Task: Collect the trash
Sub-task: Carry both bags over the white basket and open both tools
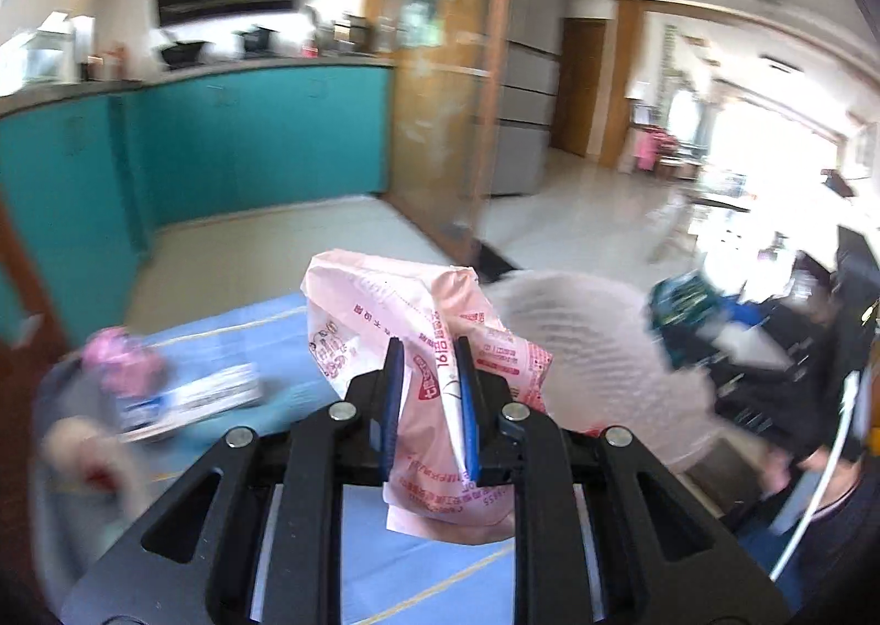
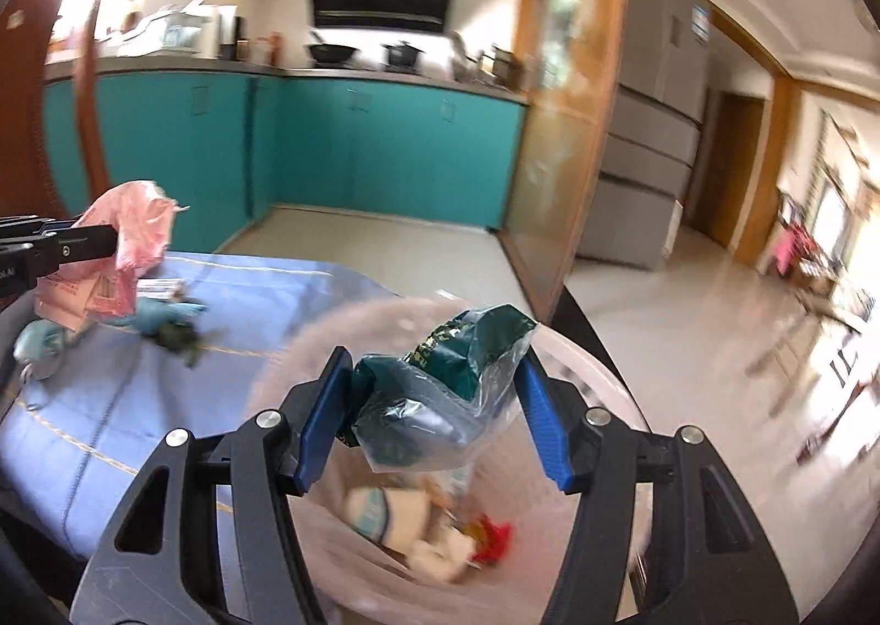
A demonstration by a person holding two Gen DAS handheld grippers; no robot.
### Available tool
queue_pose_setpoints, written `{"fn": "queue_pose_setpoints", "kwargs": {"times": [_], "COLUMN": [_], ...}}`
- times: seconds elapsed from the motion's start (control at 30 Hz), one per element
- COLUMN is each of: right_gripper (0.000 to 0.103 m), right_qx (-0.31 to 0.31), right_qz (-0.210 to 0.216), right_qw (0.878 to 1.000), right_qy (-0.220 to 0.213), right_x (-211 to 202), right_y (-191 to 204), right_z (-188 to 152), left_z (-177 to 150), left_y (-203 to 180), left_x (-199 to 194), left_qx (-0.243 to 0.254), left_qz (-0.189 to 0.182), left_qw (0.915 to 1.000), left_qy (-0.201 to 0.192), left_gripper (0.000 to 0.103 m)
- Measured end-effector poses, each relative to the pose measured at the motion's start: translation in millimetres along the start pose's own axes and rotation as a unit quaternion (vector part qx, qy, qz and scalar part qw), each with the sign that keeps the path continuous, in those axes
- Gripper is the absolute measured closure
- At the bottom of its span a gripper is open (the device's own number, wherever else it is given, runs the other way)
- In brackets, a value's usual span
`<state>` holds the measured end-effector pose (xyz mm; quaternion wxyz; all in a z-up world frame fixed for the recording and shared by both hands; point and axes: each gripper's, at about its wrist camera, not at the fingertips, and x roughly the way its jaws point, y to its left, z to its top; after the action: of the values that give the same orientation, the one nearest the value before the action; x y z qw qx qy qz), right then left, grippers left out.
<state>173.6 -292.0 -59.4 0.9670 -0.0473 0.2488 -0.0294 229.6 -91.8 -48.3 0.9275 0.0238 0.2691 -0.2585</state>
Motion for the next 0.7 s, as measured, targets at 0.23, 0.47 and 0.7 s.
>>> {"fn": "queue_pose_setpoints", "kwargs": {"times": [0.23, 0.47, 0.7], "right_gripper": [0.040, 0.025, 0.024], "right_qx": [0.038, 0.011, -0.034], "right_qz": [-0.010, -0.006, 0.068], "right_qw": [0.998, 0.998, 0.996], "right_qy": [0.054, 0.068, 0.041], "right_x": [12.9, 19.0, 20.5], "right_y": [-25.9, -6.4, 46.5], "right_z": [-15.2, -14.8, 1.0], "left_z": [17.0, 5.8, -37.1], "left_y": [-55.8, -20.3, 49.3], "left_x": [66.3, 41.6, -19.1], "left_qx": [0.010, 0.013, 0.051], "left_qz": [-0.067, 0.013, 0.177], "left_qw": [0.9966, 0.9992, 0.9818], "left_qy": [0.046, 0.035, 0.047], "left_gripper": [0.077, 0.038, 0.032]}}
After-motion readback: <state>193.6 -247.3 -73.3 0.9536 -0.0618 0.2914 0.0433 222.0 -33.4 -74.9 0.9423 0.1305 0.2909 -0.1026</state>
